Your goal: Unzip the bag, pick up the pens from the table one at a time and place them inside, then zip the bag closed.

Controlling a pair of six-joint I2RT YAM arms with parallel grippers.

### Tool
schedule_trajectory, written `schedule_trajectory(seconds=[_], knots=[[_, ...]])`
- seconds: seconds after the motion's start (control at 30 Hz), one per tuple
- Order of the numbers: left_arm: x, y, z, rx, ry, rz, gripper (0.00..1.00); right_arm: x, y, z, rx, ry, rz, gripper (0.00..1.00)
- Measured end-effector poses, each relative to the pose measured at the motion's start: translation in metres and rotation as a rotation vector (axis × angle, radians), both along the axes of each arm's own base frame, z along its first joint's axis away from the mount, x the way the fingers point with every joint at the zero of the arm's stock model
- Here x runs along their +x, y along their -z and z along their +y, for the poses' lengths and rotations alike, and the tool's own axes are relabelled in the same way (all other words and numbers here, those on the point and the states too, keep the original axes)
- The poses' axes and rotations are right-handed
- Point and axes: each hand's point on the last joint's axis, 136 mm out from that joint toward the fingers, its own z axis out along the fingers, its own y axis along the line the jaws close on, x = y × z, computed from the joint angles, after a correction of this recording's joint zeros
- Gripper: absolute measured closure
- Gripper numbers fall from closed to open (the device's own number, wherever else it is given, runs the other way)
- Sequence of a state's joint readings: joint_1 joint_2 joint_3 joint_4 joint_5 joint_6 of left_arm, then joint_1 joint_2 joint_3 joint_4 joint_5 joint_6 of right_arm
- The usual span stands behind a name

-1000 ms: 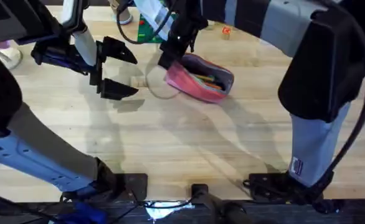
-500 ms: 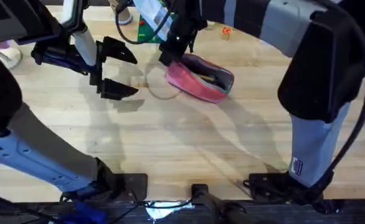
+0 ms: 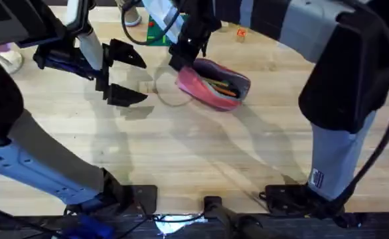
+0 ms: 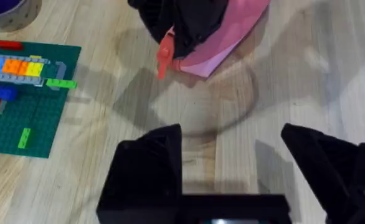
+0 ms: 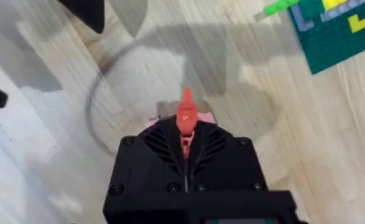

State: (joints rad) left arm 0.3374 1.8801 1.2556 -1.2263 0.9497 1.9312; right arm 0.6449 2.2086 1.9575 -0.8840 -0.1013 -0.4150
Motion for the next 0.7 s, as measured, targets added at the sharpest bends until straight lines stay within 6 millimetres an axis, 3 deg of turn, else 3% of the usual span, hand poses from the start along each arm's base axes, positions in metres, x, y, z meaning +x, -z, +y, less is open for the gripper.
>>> schedule_trajectory(seconds=[0.17,0.7], knots=[[-0.001,0.0,0.0,-0.002,0.0,0.004,0.007,-0.007,-0.007,0.0,0.009,0.041,0.023,0.969],[0.004,-0.007,-0.004,-0.046,-0.015,-0.02,0.007,-0.014,-0.021,0.035,0.191,-0.06,0.056,0.967]])
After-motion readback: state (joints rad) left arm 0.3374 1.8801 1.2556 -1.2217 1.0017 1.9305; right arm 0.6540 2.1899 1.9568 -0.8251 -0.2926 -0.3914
